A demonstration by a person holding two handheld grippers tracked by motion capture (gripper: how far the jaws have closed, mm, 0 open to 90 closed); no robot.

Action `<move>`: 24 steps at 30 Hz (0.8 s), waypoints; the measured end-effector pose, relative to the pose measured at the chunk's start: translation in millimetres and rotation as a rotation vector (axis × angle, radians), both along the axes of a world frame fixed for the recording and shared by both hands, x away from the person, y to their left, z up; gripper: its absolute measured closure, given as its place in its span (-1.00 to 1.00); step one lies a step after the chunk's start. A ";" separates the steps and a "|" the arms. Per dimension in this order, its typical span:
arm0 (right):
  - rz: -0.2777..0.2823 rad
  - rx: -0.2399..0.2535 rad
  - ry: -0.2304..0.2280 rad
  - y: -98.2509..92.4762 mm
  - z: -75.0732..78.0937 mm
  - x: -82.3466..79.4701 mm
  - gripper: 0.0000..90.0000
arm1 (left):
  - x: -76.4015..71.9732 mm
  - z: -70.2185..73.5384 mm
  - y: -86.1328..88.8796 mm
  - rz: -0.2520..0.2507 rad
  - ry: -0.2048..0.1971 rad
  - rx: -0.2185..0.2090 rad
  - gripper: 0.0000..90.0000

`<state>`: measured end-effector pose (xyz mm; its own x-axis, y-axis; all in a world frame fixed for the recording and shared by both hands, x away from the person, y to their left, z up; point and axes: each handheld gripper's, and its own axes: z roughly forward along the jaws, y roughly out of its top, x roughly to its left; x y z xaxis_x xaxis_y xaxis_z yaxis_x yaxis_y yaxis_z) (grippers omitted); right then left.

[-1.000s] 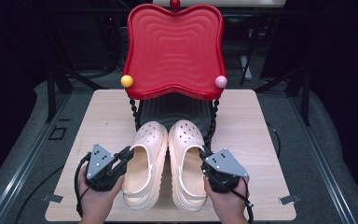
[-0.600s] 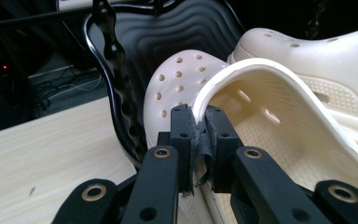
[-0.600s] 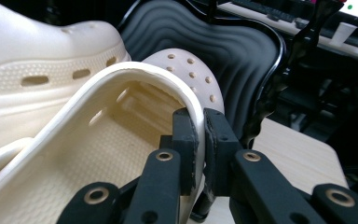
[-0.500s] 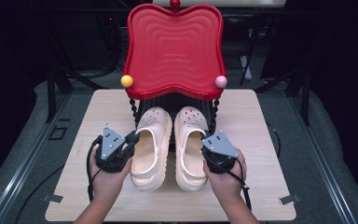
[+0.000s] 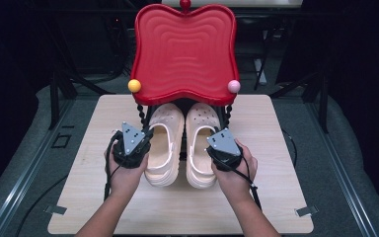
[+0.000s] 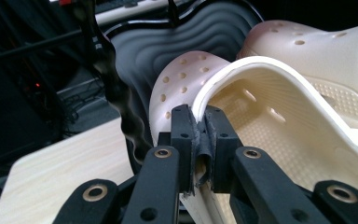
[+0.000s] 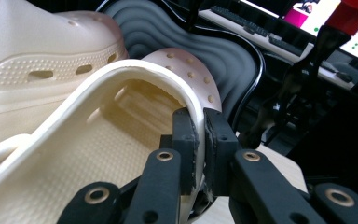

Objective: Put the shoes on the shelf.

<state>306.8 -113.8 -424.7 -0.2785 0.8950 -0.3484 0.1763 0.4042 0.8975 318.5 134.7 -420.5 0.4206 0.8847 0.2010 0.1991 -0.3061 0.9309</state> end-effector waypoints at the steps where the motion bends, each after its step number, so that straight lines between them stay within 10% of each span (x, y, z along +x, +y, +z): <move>1: -0.004 -0.004 -0.006 0.9 0.3 2.4 0.87 | 2.1 0.2 -1.2 0.003 -0.008 0.003 0.86; 24: -0.024 -0.065 -0.023 15.1 -15.2 34.3 0.86 | 29.6 -21.6 -22.2 -0.007 -0.029 0.063 0.82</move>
